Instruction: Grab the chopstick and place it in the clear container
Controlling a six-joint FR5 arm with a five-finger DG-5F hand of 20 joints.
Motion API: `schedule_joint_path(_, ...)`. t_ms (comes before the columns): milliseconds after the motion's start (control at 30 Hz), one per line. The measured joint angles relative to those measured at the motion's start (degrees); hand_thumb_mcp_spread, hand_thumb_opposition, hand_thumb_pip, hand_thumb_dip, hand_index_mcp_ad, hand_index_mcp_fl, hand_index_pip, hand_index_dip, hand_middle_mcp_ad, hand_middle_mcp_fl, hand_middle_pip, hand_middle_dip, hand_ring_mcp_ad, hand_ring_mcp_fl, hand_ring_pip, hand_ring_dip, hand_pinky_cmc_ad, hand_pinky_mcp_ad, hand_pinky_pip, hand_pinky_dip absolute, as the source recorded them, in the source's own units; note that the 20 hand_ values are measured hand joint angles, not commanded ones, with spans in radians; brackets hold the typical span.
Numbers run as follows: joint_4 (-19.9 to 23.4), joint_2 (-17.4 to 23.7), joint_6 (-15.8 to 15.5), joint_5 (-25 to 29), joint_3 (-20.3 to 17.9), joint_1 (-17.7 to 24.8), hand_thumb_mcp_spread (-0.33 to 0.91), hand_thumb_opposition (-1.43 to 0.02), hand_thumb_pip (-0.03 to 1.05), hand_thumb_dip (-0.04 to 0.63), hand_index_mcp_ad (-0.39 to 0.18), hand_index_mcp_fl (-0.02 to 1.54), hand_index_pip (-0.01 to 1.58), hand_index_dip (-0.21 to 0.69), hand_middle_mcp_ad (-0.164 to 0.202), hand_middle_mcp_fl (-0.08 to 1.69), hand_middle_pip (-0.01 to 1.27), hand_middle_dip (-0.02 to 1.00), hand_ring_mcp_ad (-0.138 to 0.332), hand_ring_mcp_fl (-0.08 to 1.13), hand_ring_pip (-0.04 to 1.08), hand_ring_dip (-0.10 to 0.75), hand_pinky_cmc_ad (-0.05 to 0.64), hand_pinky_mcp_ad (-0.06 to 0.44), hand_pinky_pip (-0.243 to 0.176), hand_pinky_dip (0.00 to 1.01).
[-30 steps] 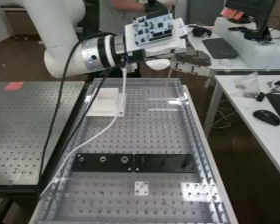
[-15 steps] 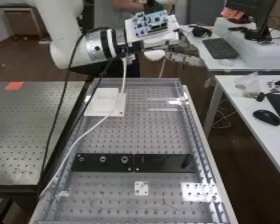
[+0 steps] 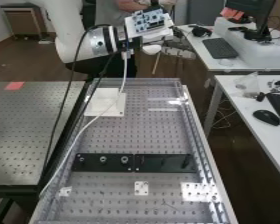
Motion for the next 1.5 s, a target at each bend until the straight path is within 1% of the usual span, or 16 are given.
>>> schedule_joint_path(233,-1.72,-0.96,-3.32,5.01,0.96,3.01,0.74,-1.05,0.39,0.346,-0.134,1.13,0.54,0.45,-0.145,1.31,0.18,0.8,0.051,0.52,0.12,0.468,0.415,0.328,-0.012,0.15)
schedule_joint_path(300,-2.08,-1.5,-5.18,6.16,1.53,3.87,0.74,-1.04,0.39,0.346,-0.134,1.13,0.54,0.45,-0.145,1.31,0.18,0.8,0.051,0.52,0.12,0.468,0.415,0.328,-0.012,0.15)
schedule_joint_path(467,-3.04,-2.81,-9.32,7.23,3.16,5.31,0.74,-1.05,0.39,0.349,-0.134,1.13,0.54,0.45,-0.145,1.31,0.18,0.8,0.051,0.52,0.12,0.468,0.415,0.328,-0.012,0.15)
schedule_joint_path(533,-4.0,-3.86,-11.37,7.57,4.6,6.12,0.74,-1.04,0.39,0.346,-0.133,1.13,0.54,0.45,-0.145,1.31,0.18,0.8,0.051,0.52,0.12,0.468,0.415,0.328,-0.012,0.15)
schedule_joint_path(733,-6.25,-6.22,-14.44,8.12,7.44,7.74,0.74,-1.05,0.39,0.346,-0.133,1.13,0.54,0.45,-0.145,1.31,0.18,0.8,0.051,0.52,0.11,0.468,0.415,0.328,-0.012,0.15)
schedule_joint_path(767,-6.48,-6.5,-14.63,8.29,7.66,7.96,0.74,-1.05,0.39,0.346,-0.133,1.13,0.54,0.449,-0.15,1.31,0.18,0.8,0.051,0.52,0.12,0.468,0.415,0.328,-0.012,0.15)
schedule_joint_path(800,-6.74,-6.94,-14.9,8.74,7.87,8.36,0.74,-1.05,0.39,0.346,-0.145,1.13,0.54,0.447,-0.152,1.31,0.18,0.8,0.054,0.52,0.11,0.468,0.415,0.328,-0.012,0.15)
schedule_joint_path(867,-6.89,-7.29,-15.15,9.28,7.85,8.7,0.74,-1.05,0.39,0.346,-0.141,1.13,0.54,0.447,-0.154,1.31,0.18,0.8,0.051,0.52,0.12,0.468,0.417,0.33,-0.012,0.15)
schedule_joint_path(967,-6.78,-7.29,-15.59,10.13,6.95,8.87,0.74,-1.05,0.39,0.346,-0.141,1.13,0.54,0.447,-0.154,1.31,0.18,0.8,0.051,0.52,0.12,0.468,0.417,0.33,-0.012,0.15)
schedule_joint_path(1033,-6.59,-6.75,-15.99,10.78,6.01,8.76,0.74,-1.05,0.39,0.346,-0.147,1.13,0.54,0.45,-0.162,1.31,0.18,0.8,0.047,0.52,0.12,0.468,0.417,0.33,-0.012,0.15)
schedule_joint_path(1133,-6.48,-5.71,-16.6,12.02,5.13,8.3,0.74,-1.05,0.39,0.349,-0.147,1.13,0.54,0.447,-0.162,1.31,0.18,0.8,0.044,0.52,0.12,0.468,0.417,0.33,-0.012,0.15)
schedule_joint_path(1333,-6.31,-4.25,-17.75,12.59,4.17,7.34,0.74,-1.05,0.39,0.346,-0.147,1.13,0.54,0.447,-0.162,1.31,0.18,0.8,0.044,0.52,0.12,0.468,0.417,0.33,-0.012,0.15)
schedule_joint_path(1500,-6.67,-4.25,-17.52,13.28,3.98,7.43,0.74,-1.05,0.39,0.346,-0.147,1.13,0.54,0.45,-0.162,1.31,0.18,0.8,0.044,0.52,0.12,0.468,0.417,0.33,-0.012,0.15)
